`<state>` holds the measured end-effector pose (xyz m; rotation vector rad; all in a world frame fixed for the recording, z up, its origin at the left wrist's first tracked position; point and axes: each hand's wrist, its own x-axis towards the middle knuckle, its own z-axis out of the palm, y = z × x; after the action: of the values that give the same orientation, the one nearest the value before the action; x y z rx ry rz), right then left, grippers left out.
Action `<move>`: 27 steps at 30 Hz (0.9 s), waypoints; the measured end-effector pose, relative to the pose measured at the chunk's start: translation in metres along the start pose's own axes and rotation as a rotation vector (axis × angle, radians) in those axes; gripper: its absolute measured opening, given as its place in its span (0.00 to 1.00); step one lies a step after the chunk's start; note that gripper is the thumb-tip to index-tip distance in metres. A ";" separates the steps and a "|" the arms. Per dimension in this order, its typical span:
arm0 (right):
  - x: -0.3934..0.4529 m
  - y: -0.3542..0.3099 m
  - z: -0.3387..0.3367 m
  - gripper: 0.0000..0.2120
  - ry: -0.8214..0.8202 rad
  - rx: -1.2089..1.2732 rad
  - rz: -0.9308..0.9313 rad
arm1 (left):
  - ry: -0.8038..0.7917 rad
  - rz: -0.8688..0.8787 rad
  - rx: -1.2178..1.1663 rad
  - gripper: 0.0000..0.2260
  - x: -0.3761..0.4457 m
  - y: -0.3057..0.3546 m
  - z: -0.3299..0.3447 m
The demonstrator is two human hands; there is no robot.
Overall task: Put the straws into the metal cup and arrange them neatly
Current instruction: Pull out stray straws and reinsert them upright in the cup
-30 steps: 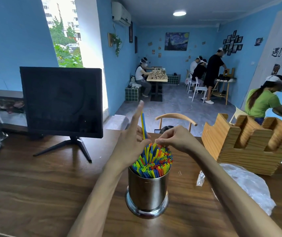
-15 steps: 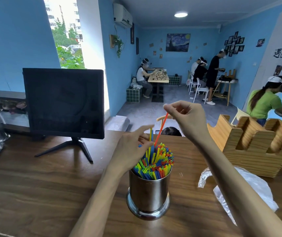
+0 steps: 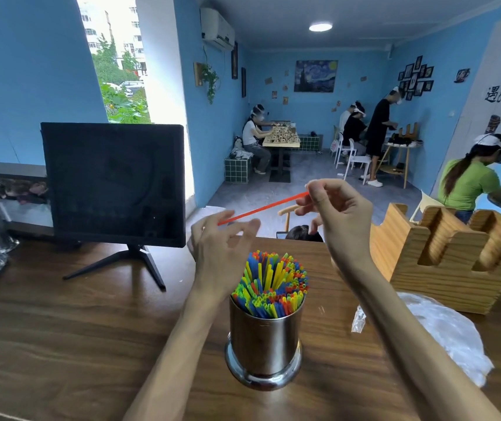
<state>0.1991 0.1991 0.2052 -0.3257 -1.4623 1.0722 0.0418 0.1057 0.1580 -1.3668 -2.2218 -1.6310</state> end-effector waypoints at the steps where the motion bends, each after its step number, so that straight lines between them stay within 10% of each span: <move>1: -0.001 0.003 -0.001 0.05 -0.027 0.022 0.040 | 0.034 -0.031 -0.015 0.25 0.000 0.002 -0.002; 12: -0.009 0.031 -0.006 0.04 -0.330 -0.103 0.152 | 0.490 0.072 0.090 0.23 -0.002 0.010 -0.009; 19: -0.010 0.050 -0.010 0.04 -0.645 -0.462 0.176 | 0.052 -0.020 -0.544 0.06 0.003 0.021 -0.014; 27: -0.006 0.065 -0.023 0.12 -0.594 -0.841 0.348 | -0.209 0.155 -0.150 0.40 -0.004 0.006 -0.004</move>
<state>0.1959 0.2390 0.1484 -0.9364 -2.4348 0.7908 0.0470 0.1005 0.1616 -1.7760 -2.0669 -1.7010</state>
